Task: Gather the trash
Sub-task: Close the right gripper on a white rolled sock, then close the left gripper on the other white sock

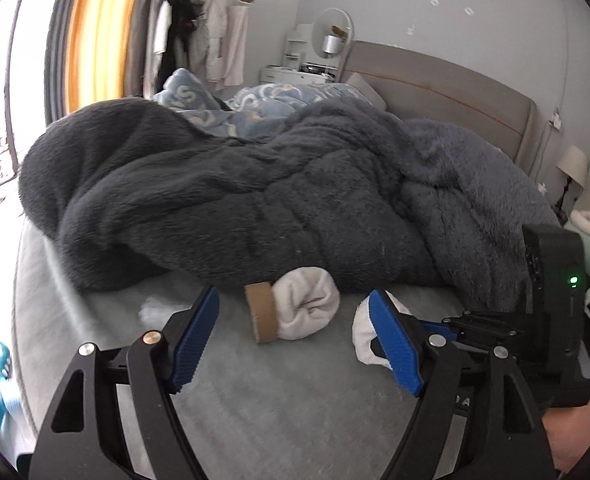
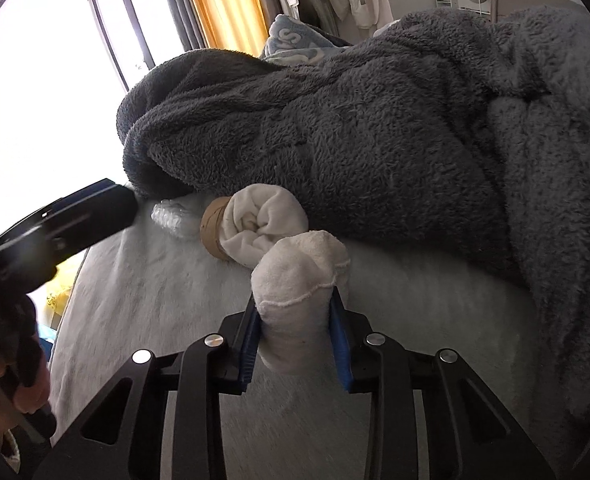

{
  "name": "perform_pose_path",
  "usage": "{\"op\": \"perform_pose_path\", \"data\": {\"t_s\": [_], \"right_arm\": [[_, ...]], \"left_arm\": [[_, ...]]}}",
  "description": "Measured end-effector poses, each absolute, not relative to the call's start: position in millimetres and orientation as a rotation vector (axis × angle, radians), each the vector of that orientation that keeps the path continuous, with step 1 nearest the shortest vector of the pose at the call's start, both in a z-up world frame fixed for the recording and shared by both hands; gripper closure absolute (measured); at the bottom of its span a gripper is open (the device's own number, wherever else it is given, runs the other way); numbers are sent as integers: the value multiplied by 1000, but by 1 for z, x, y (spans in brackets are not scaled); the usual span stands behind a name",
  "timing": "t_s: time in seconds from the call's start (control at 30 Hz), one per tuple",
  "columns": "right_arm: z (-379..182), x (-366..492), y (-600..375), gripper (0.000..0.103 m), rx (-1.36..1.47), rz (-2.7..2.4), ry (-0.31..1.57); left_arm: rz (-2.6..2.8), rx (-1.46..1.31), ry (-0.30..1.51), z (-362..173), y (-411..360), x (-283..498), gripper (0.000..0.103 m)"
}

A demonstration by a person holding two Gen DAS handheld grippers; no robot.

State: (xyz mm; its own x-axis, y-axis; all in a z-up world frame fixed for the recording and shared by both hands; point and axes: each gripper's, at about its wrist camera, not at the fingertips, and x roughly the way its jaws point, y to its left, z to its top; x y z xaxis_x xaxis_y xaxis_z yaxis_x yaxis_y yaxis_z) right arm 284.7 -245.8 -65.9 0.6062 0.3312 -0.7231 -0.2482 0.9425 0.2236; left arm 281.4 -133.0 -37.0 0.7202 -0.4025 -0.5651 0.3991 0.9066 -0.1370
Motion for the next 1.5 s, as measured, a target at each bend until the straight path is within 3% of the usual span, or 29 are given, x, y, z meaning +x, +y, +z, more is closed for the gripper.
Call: {"op": "perform_pose_path", "data": {"t_s": [0.43, 0.63, 0.93, 1.27, 1.5], "right_arm": [[-62, 267, -263, 71, 93, 406, 878], [-68, 268, -270, 71, 108, 416, 887], [-71, 274, -265, 71, 106, 432, 893], [-70, 276, -262, 71, 92, 417, 893], [-61, 272, -248, 71, 88, 421, 876]], "left_arm": [[-582, 141, 664, -57, -177, 309, 33], [-592, 189, 697, -74, -195, 330, 46], [-522, 275, 728, -92, -201, 350, 47], [-490, 289, 727, -94, -195, 352, 77], [-511, 146, 723, -75, -174, 346, 81]]}}
